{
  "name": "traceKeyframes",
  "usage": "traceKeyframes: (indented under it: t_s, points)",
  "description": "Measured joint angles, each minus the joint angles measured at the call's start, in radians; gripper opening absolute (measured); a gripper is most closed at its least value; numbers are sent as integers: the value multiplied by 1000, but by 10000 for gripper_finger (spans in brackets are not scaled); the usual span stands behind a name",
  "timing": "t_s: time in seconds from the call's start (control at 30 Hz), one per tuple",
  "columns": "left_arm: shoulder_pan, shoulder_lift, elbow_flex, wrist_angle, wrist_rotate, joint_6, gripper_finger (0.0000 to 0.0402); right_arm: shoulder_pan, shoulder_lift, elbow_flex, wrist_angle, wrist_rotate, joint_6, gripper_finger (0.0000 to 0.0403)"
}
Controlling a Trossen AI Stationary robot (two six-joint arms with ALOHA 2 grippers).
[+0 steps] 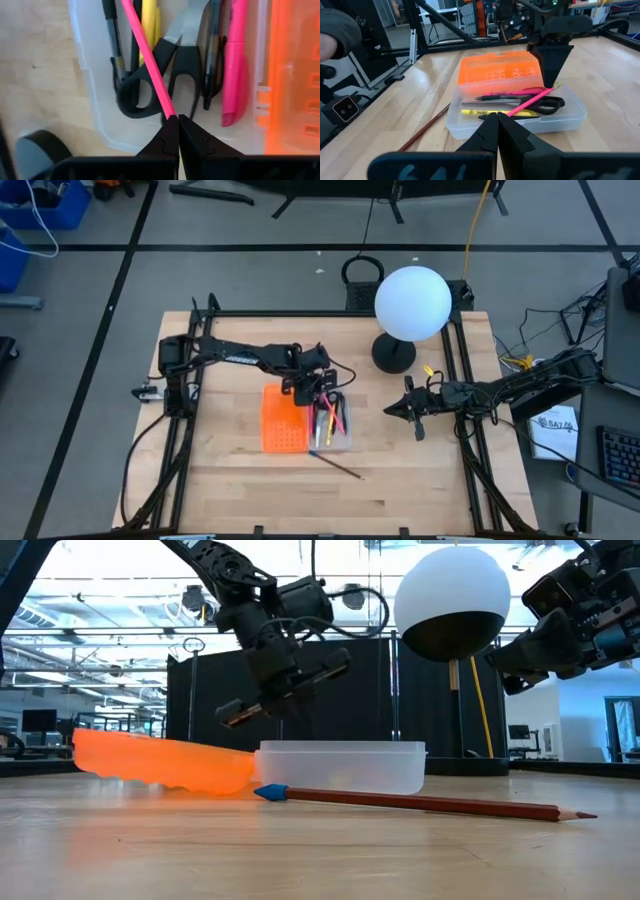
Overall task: Pick & place school supplies into a supply box
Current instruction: Put the pink pencil into the supply box, then put the brown pencil into the supply box
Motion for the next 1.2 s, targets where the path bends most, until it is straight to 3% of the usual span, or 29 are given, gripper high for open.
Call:
traceKeyframes:
  t_s: [0.57,0.9,1.2]
  points:
    - [-45,47,1,161,-55,257,4,0,4,0,35,1,-16,0]
    - [-45,88,1,275,-62,277,4,0,49,0,39,12,-5,0]
    - [-45,90,1,295,-109,244,76,0,76,0,66,21,-1,0]
